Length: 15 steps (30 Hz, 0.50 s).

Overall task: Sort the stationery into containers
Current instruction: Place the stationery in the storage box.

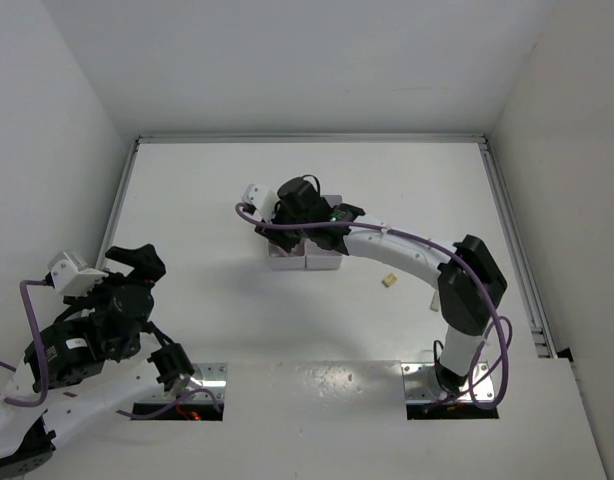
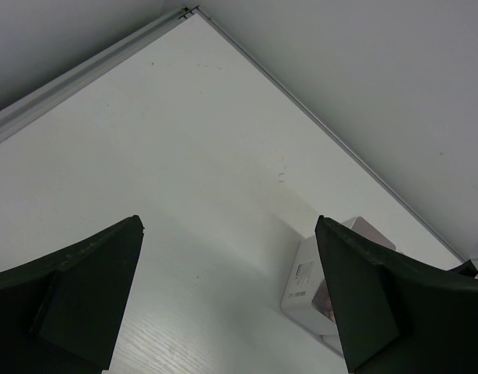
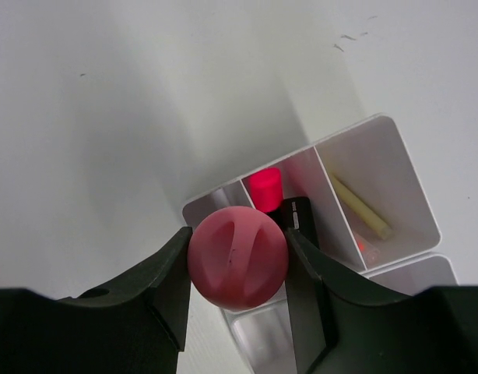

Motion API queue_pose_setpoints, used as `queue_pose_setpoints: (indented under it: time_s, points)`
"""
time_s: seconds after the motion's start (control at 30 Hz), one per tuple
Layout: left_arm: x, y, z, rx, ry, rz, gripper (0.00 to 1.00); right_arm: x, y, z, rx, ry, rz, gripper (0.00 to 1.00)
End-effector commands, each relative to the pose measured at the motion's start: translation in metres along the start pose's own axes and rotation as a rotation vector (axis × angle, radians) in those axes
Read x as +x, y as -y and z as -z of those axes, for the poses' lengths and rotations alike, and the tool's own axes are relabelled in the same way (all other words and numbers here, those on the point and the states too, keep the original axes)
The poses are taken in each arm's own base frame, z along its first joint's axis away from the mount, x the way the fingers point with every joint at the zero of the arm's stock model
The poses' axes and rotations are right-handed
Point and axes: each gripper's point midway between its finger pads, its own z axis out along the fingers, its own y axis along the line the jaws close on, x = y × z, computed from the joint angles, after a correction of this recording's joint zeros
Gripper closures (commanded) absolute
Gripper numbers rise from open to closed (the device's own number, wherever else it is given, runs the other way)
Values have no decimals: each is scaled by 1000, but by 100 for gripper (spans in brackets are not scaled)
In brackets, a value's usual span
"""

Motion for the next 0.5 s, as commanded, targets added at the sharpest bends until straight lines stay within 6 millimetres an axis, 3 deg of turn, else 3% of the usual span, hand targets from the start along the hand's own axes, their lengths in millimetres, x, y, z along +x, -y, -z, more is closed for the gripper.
queue_pose_setpoints:
  time_s: [0.0, 0.1, 0.17, 0.33, 0.47]
  points:
    - [-2, 0, -1, -9, 15, 10, 1, 6, 5, -13, 11, -23, 18, 73]
    - [-2, 0, -1, -9, 15, 10, 1, 8, 4, -15, 7, -33, 18, 66]
    - [-2, 0, -1, -9, 15, 10, 1, 4, 6, -15, 10, -25, 18, 67]
    - [-2, 0, -1, -9, 15, 10, 1, 14, 1, -21, -10, -50, 16, 98]
    - [-4, -1, 0, -7, 16, 19, 1, 14, 1, -21, -10, -50, 16, 100]
